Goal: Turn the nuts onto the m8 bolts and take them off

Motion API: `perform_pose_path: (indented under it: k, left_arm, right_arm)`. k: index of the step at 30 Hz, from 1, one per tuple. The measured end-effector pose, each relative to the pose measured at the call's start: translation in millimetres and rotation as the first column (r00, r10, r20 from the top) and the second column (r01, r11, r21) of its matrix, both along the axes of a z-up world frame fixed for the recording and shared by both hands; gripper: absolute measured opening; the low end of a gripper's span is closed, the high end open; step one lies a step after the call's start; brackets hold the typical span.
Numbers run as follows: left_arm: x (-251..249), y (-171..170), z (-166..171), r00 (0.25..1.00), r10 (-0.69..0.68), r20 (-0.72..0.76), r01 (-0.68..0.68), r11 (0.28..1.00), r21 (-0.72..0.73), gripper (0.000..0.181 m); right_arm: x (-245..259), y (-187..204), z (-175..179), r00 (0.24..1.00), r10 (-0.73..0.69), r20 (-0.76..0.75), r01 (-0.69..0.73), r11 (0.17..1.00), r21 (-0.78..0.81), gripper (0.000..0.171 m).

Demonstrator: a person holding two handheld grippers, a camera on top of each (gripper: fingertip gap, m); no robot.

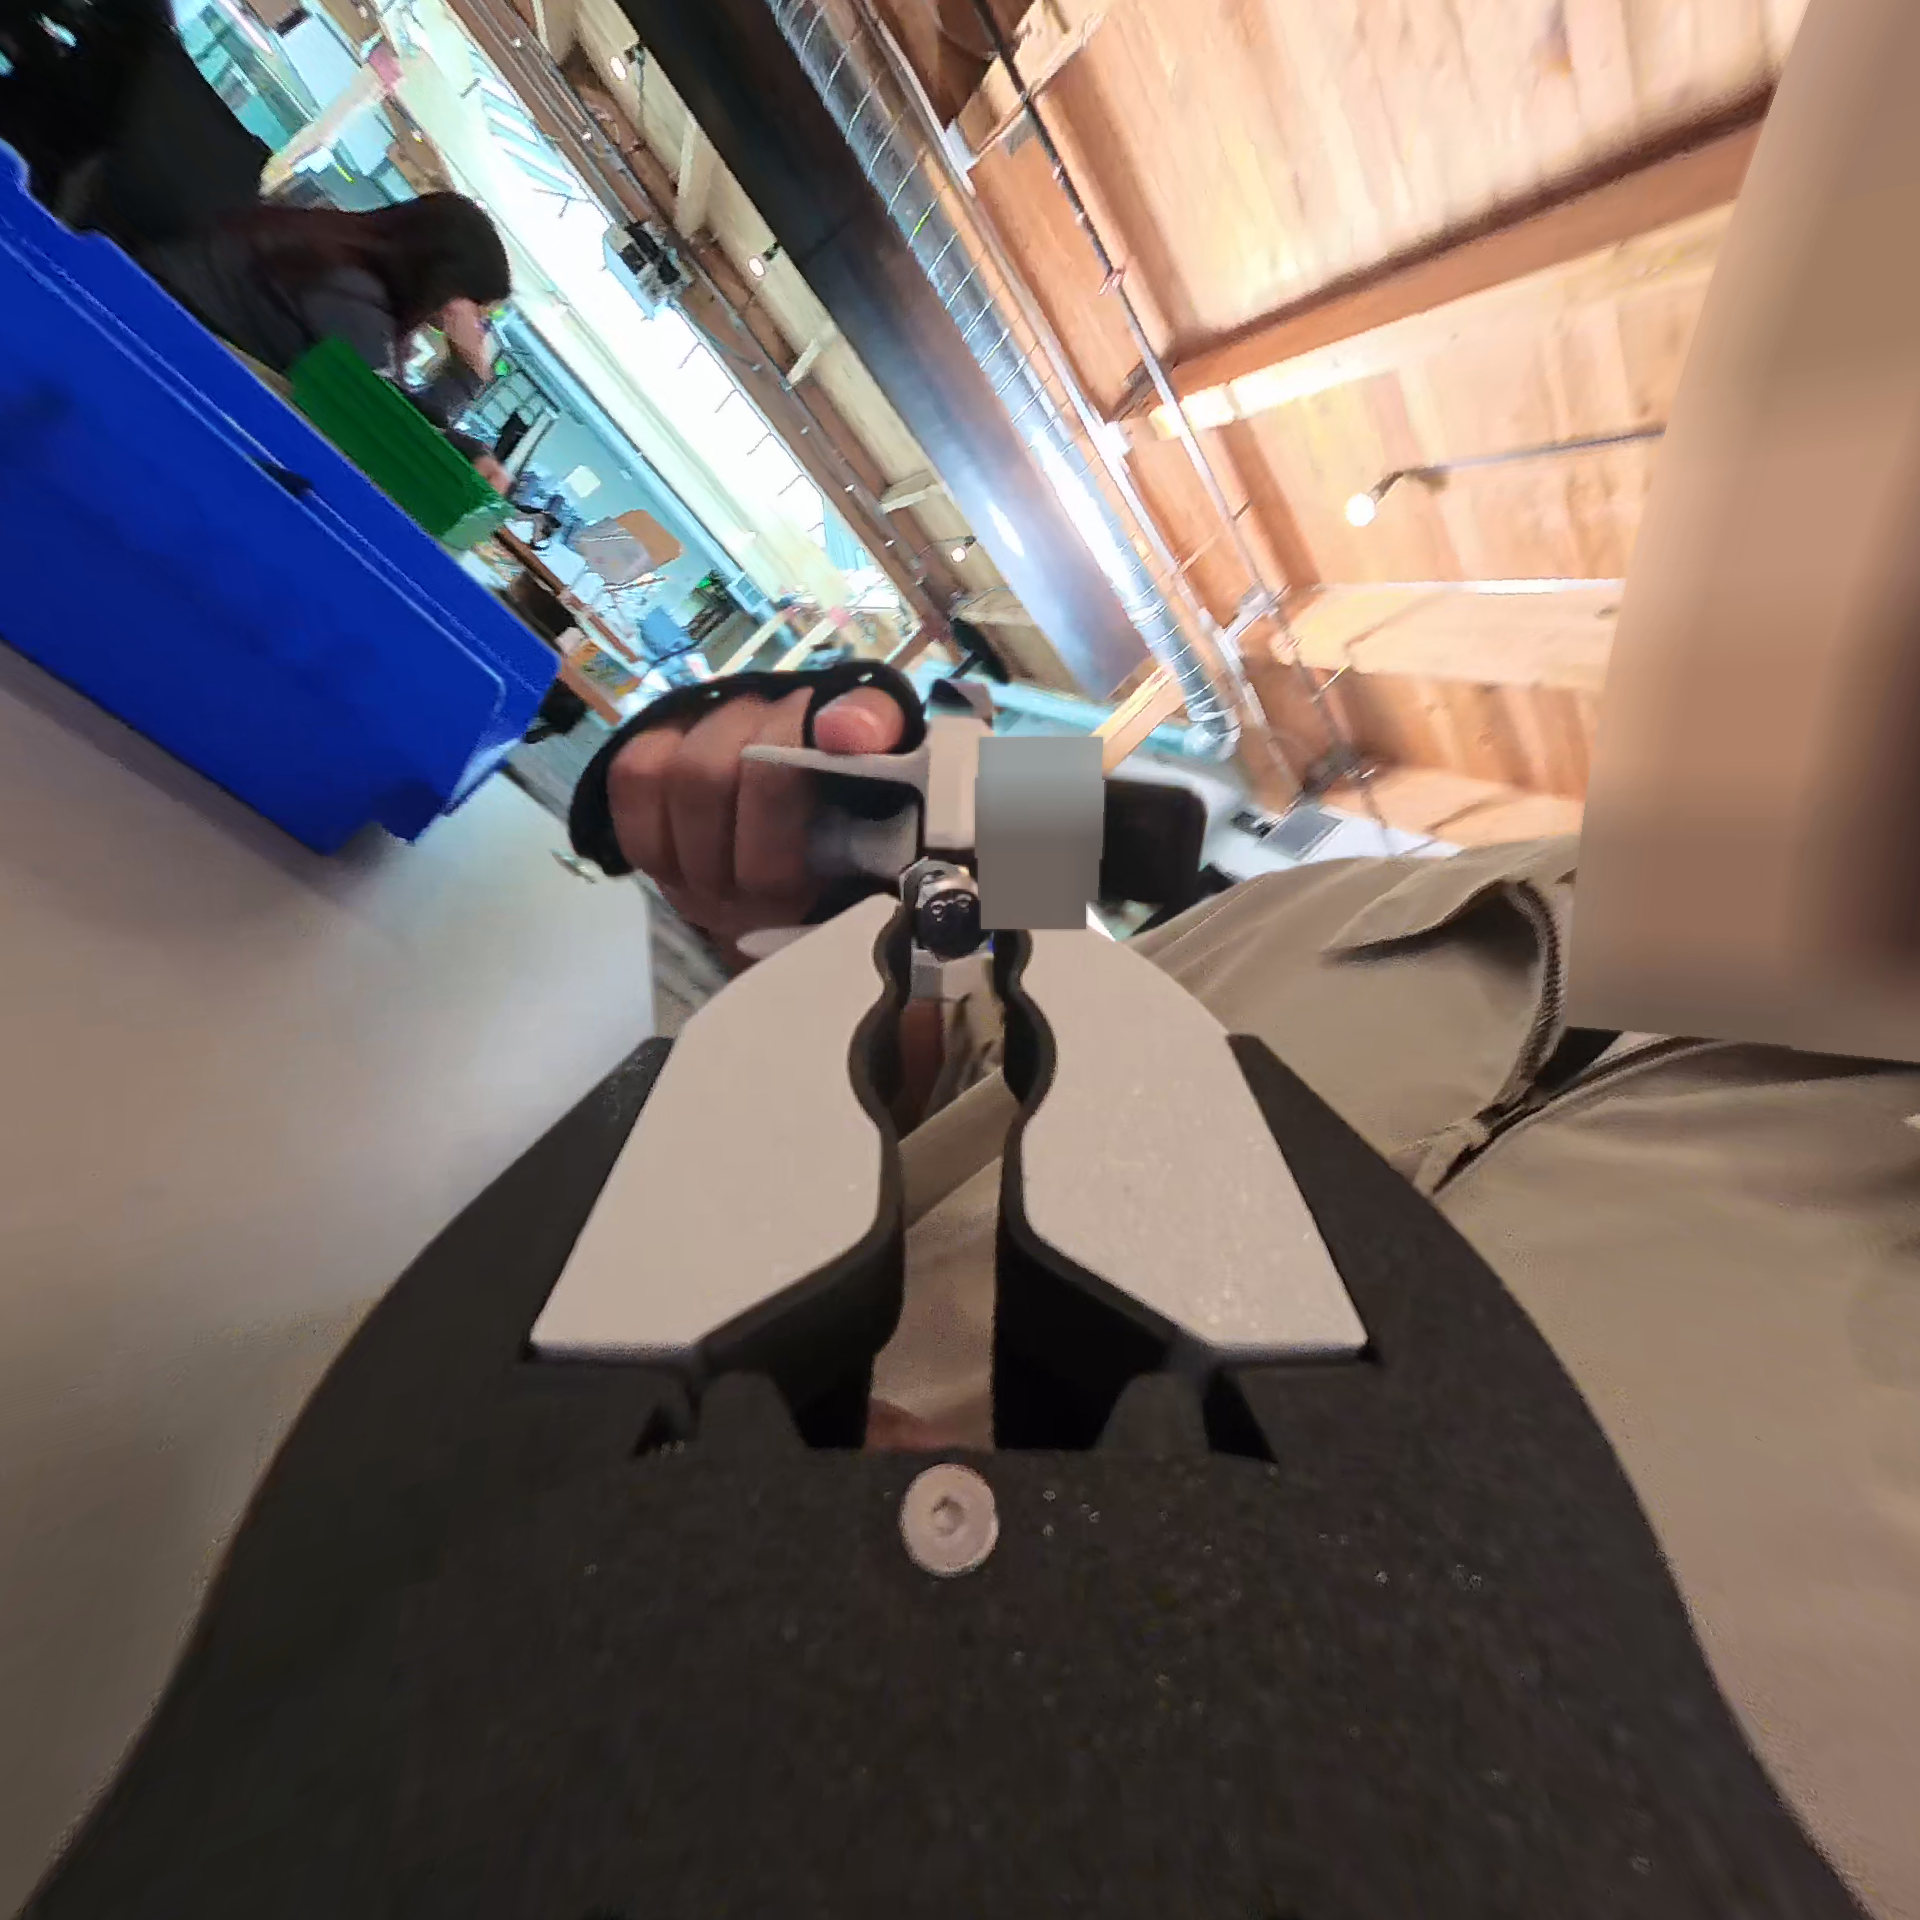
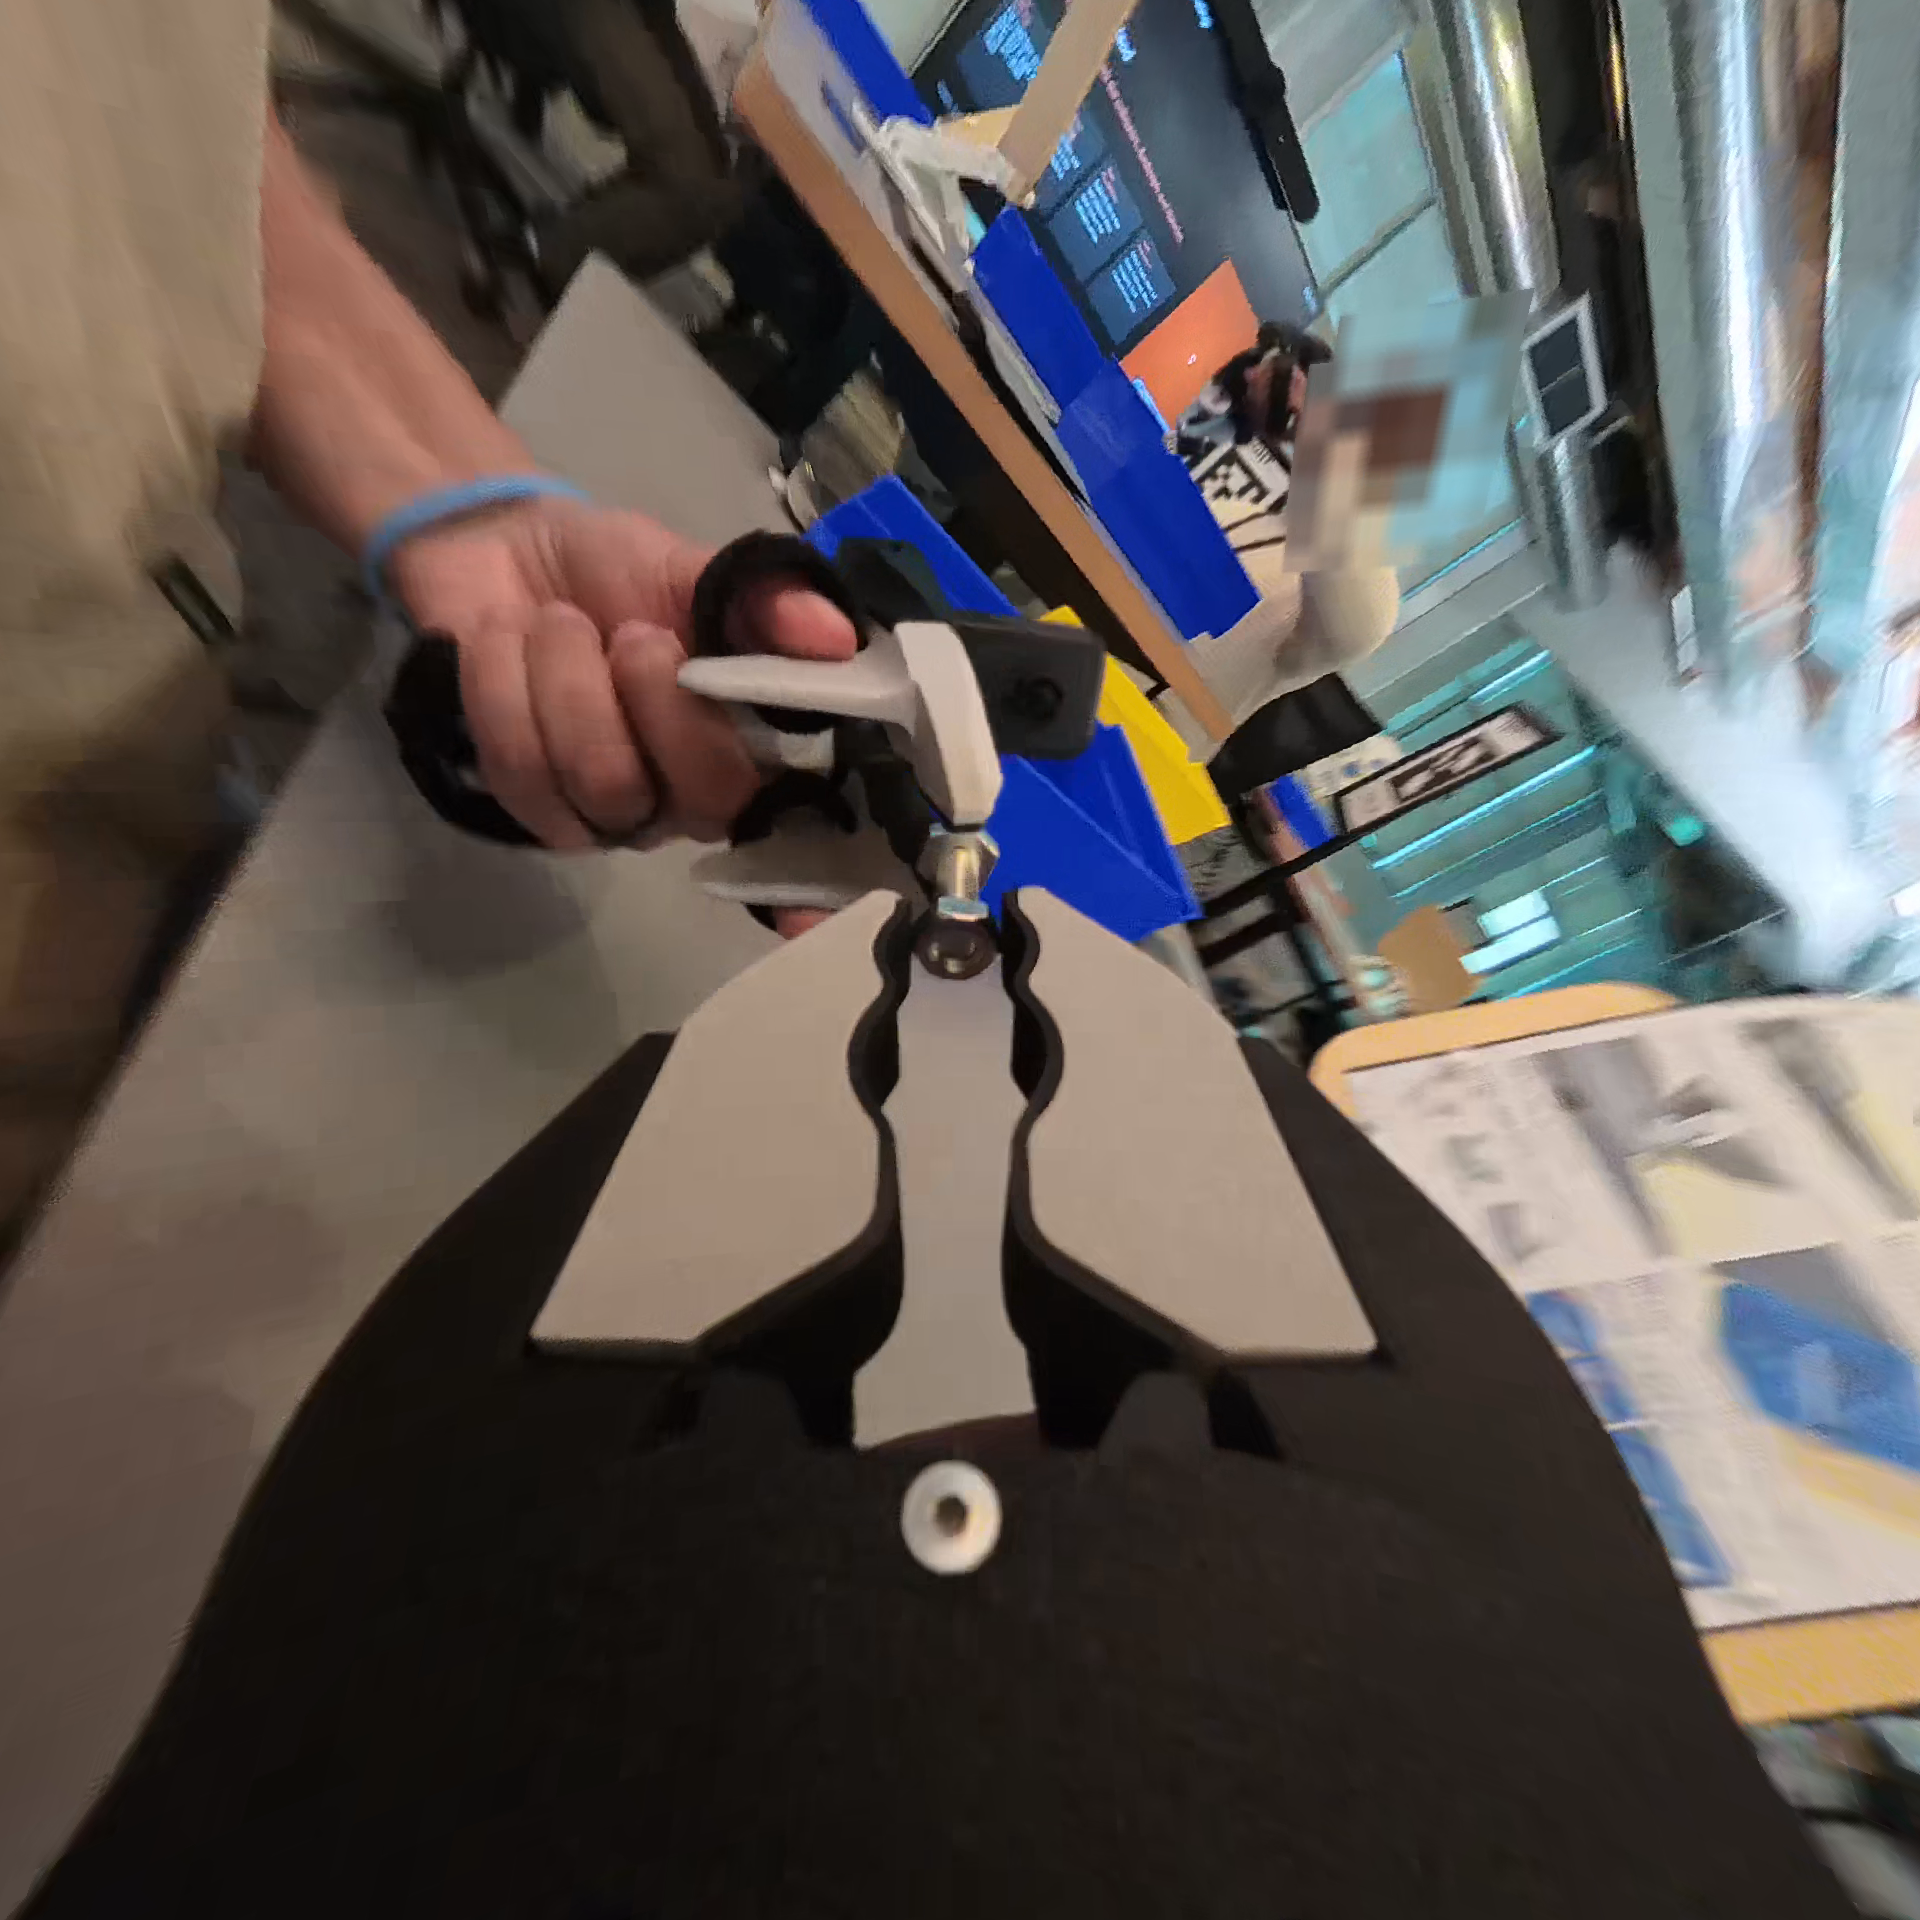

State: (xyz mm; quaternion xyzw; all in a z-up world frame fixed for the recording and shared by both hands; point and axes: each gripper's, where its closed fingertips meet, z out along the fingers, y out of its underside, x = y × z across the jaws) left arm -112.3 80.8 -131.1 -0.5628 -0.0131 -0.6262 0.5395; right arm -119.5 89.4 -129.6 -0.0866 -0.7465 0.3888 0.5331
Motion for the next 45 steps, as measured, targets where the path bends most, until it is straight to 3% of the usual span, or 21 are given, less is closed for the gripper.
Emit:
perform_pose_path:
  k: [3, 7, 12, 14, 21, 23, 25, 30, 36, 40, 43, 45]
  left_arm:
    - [-0.2, -3.5, 7.3, 0.997, 0.031, -0.073, -0.026, 0.998, 0.059, 0.014]
    - [-9.9, -5.4, 12.4, 0.980, 0.098, -0.172, -0.080, 0.991, 0.108, 0.014]
    - [-5.4, -8.3, 6.1, 0.880, 0.190, -0.436, -0.111, 0.973, 0.201, 0.015]
    - [-1.2, -9.6, 6.7, 0.843, 0.211, -0.496, -0.101, 0.966, 0.239, 0.015]
    - [5.8, -9.3, 5.4, 0.738, 0.278, -0.615, -0.090, 0.944, 0.318, 0.015]
    - [7.1, -9.8, 5.3, 0.718, 0.285, -0.634, -0.085, 0.941, 0.327, 0.015]
    - [7.9, -9.0, 6.2, 0.723, 0.288, -0.628, -0.096, 0.942, 0.323, 0.015]
    - [7.6, -8.2, 10.6, 0.856, 0.216, -0.469, -0.109, 0.963, 0.245, 0.015]
    - [8.4, -6.6, 14.8, 0.979, 0.088, -0.185, -0.069, 0.992, 0.105, 0.014]
    - [5.7, -1.6, 11.8, 1.000, 0.012, 0.008, -0.012, 1.000, -0.022, 0.014]
    - [4.9, 1.6, 7.1, 0.997, -0.011, 0.075, 0.017, 0.997, -0.075, 0.014]
    - [3.5, 3.5, 4.2, 0.997, -0.001, 0.078, 0.008, 0.996, -0.088, 0.014]
  right_arm:
    - [3.9, -3.2, 1.0, 0.993, 0.064, 0.097, -0.040, 0.972, -0.232, 0.023]
    - [8.3, -1.8, 4.3, 0.966, 0.162, 0.200, -0.039, 0.861, -0.507, 0.040]
    - [8.9, -4.6, 10.1, 0.854, 0.425, 0.300, 0.052, 0.504, -0.862, 0.035]
    - [6.3, -5.8, 6.7, 0.814, 0.491, 0.312, 0.113, 0.393, -0.913, 0.033]
    - [11.0, -13.2, 7.9, 0.701, 0.675, 0.230, 0.176, 0.149, -0.973, 0.015]
    - [11.7, -14.0, 6.2, 0.694, 0.680, 0.237, 0.177, 0.158, -0.971, 0.015]
    - [11.5, -12.8, 6.2, 0.733, 0.634, 0.248, 0.139, 0.217, -0.966, 0.014]
    - [11.6, -10.4, 9.0, 0.869, 0.405, 0.283, 0.008, 0.562, -0.827, 0.014]
    - [10.6, -7.0, 14.3, 0.975, 0.148, 0.164, -0.059, 0.890, -0.453, 0.015]
    - [6.7, -1.5, 12.5, 0.999, 0.021, 0.040, -0.013, 0.981, -0.192, 0.015]
    - [5.5, 1.0, 9.2, 0.998, -0.029, -0.054, 0.027, 0.999, -0.028, 0.015]
    - [3.8, 2.3, 5.9, 0.998, -0.038, -0.051, 0.038, 0.999, -0.011, 0.014]
